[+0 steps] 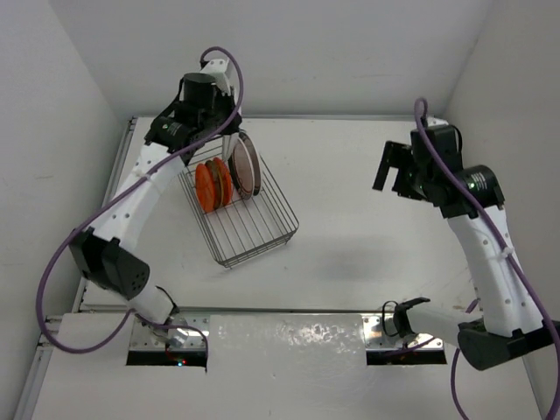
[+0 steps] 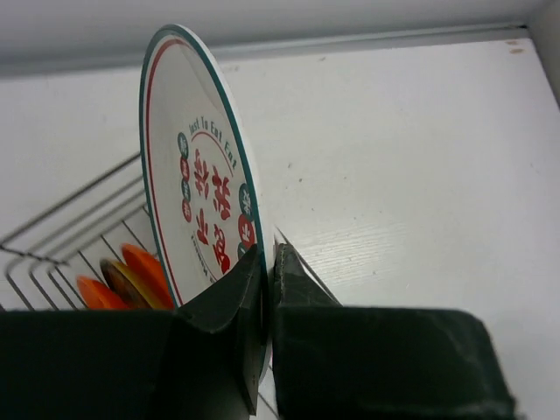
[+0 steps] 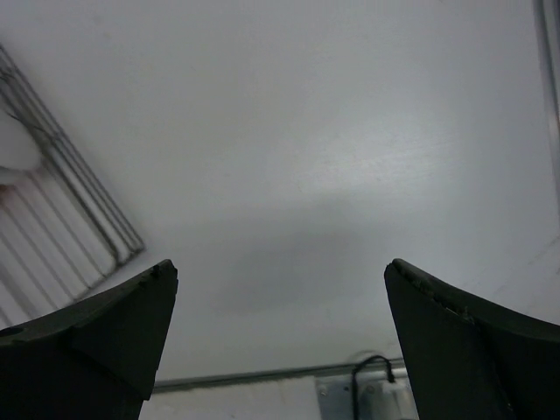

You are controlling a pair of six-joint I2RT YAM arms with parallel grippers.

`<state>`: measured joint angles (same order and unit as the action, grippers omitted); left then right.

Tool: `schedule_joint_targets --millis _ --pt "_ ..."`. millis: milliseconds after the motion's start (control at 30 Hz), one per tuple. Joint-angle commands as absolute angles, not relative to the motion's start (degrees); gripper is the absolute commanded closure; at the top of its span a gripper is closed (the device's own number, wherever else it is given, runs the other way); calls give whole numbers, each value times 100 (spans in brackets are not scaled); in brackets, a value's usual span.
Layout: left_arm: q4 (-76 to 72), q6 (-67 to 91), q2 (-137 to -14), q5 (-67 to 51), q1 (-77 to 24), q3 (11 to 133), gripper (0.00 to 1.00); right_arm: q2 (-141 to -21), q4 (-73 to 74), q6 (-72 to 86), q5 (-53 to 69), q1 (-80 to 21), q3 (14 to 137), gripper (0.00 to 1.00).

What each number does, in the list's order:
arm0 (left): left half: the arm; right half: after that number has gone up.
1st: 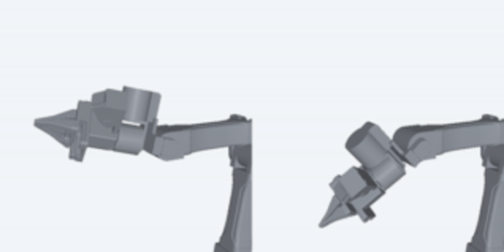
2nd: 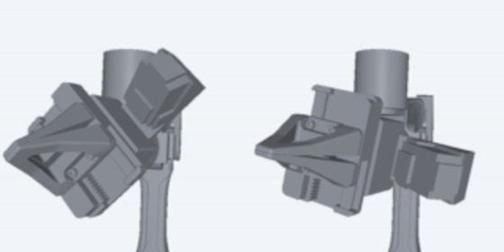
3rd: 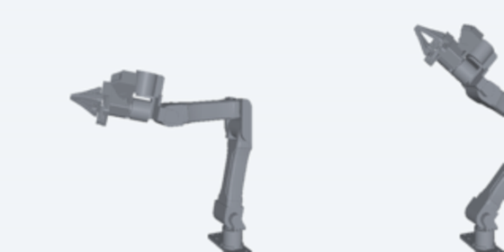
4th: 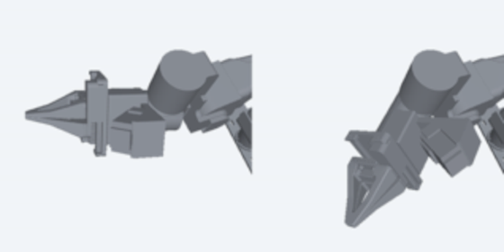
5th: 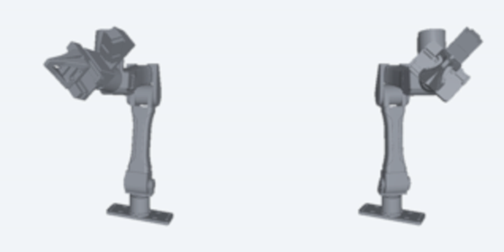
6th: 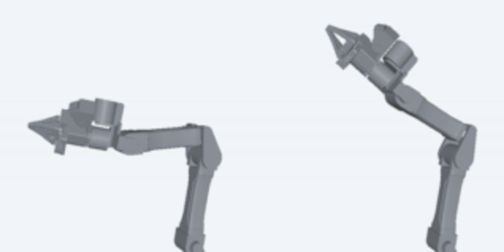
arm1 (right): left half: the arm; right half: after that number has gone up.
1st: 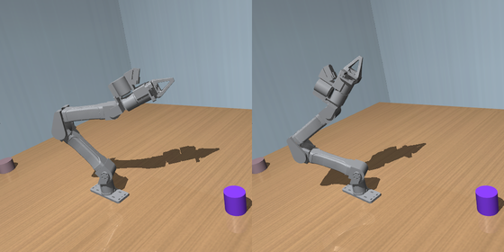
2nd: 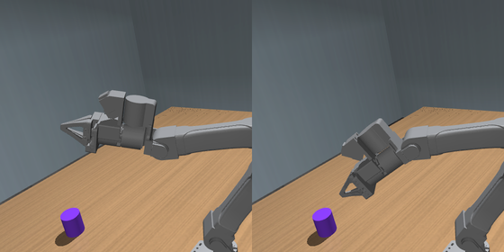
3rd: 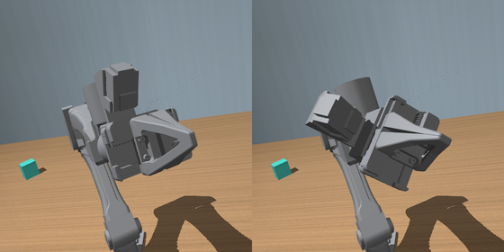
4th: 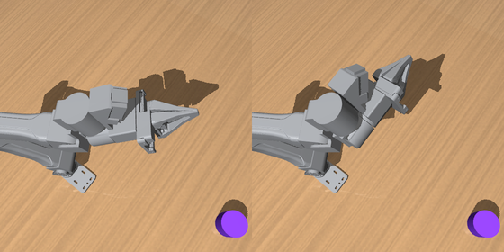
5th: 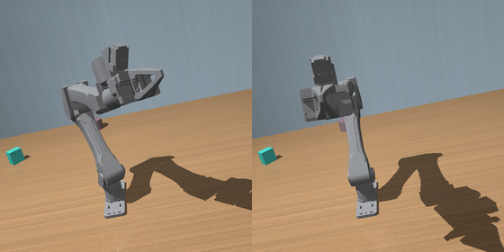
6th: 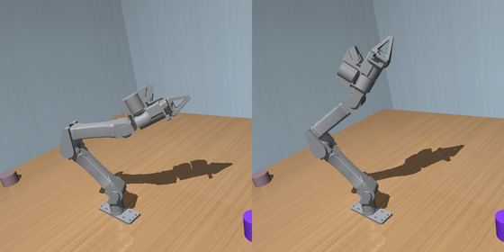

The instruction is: Unload the plates from the dish rack

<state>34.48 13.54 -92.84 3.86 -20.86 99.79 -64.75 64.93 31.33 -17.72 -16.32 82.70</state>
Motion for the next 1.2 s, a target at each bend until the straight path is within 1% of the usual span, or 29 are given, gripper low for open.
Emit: schedule_joint_targets --millis 0,33,67,133,167,200,233,300,400,567,633,700,833,900,967,1000,1033,1067,1100,1133,1167 --pt "2900 -366 -8649 -211 -2450 10205 100 -6881 6013 3953 -1347 -1643 9209 1" --pt "2996 -578 -8631 -37 -2583 10178 100 -7204 5960 4068 -1188 -1635 9437 1" --pt "3058 -980 -8622 -18 -2723 10169 100 -7390 5907 4165 -1013 -1643 9953 1" --pt "3103 -1273 -8605 455 -3250 10073 100 -7803 5862 4481 -564 -1635 10553 1" --pt "3094 -1657 -8587 387 -3426 9994 100 -8222 5880 4578 -476 -1643 11147 1" --pt "3068 -1844 -8587 456 -3845 9837 100 -8427 5923 4788 -379 -1644 11440 1" --pt "3006 -2107 -8657 953 -4102 9783 100 -8785 5924 4886 -187 -1644 11887 1" --pt "3058 -2354 -8823 1413 -4707 9738 100 -9043 5863 5114 -18 -1635 12076 1" --pt "3007 -2741 -9131 2020 -5334 9677 100 -9272 5688 5256 447 -1644 11893 1" --pt "2848 -2962 -9378 2311 -5923 9834 100 -9167 5591 5054 614 -1643 10962 2" --pt "2716 -3075 -9501 2390 -6029 9888 100 -9070 5432 5001 878 -1644 10532 9" --pt "2524 -3146 -9597 2600 -6134 9888 100 -9062 5484 4896 984 -1644 10363 15" --pt "2251 -3243 -9642 2786 -6170 9774 100 -8877 5800 4571 494 -1617 10161 14" --pt "2075 -3287 -9598 2856 -6161 9695 100 -8798 5749 4509 509 -1512 9829 15" --pt "1952 -3305 -9554 2848 -6170 9607 100 -8614 5225 4701 816 -1477 9398 27" --pt "1829 -3261 -9536 2804 -6170 9572 100 -8509 4942 4815 1218 -1468 8891 48" --pt "1793 -3226 -9545 2760 -6170 9571 100 -8447 4626 4956 1483 -1468 8607 65" --pt "1749 -3191 -9545 2647 -6170 9580 95 -8411 4075 5296 1677 -1433 8387 76" --pt "1740 -3112 -9571 2602 -6170 9589 90 -8394 3861 5404 1827 -1415 8141 87" --pt "1740 -3077 -9589 2575 -6170 9606 78 -8394 3737 5475 1802 -1389 8121 94" --pt "1758 -3033 -9615 2523 -6170 9624 74 -8402 3648 5502 1732 -1284 8147 100"
